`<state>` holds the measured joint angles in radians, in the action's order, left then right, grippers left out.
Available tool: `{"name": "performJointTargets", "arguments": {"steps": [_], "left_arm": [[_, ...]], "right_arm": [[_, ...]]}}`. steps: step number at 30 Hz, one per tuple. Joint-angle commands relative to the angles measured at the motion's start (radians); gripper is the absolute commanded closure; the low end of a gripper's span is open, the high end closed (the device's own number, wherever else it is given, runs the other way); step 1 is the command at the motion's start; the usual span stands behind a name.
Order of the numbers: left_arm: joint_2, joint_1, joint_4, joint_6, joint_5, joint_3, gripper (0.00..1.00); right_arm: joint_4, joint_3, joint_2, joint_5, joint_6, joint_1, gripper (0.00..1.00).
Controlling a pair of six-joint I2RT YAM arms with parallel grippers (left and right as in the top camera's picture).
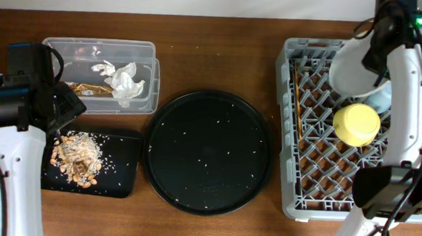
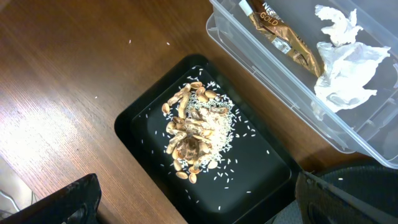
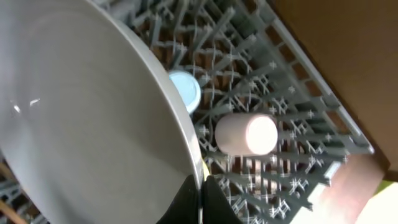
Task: Sort waste into correct bins and load items into the dishwasher rack
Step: 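Lift the grey plate and stand it upright in the rack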
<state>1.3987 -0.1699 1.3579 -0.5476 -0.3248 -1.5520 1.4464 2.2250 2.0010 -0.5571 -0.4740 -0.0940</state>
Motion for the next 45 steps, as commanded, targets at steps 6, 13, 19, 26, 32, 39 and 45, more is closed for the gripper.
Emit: {"name": "performJointTargets", "arguments": {"steps": [6,13,19,26,32,39,45], "left_arm": [[-0.011,-0.003,-0.002,-0.013,-0.003,-0.005,0.00],[-0.011,-0.003,-0.002,-0.013,-0.003,-0.005,0.00],[-0.011,-0.003,-0.002,-0.013,-0.003,-0.005,0.00],[-0.011,-0.003,-0.002,-0.013,-0.003,-0.005,0.00],[-0.011,-0.003,-0.002,-0.013,-0.003,-0.005,0.00],[-0.011,-0.003,-0.002,-0.013,-0.003,-0.005,0.01],[-0.011,-0.003,-0.002,-0.013,-0.003,-0.005,0.00]], "right_arm": [[-0.094,-0.074,0.067,-0.023,0.067,0.036,0.96],[-0.101,-0.075,0.077,-0.023,0.078,0.063,0.96],[-0.140,-0.075,0.077,-0.063,0.188,0.122,0.96],[-0.143,-0.075,0.076,-0.016,0.205,0.178,0.54],[-0.040,-0.074,0.021,0.028,0.084,0.251,0.24],[0.253,-0.103,-0.162,0.194,-0.103,0.297,0.20],[0.253,-0.305,-0.483,0.301,-0.103,0.364,0.14]]}}
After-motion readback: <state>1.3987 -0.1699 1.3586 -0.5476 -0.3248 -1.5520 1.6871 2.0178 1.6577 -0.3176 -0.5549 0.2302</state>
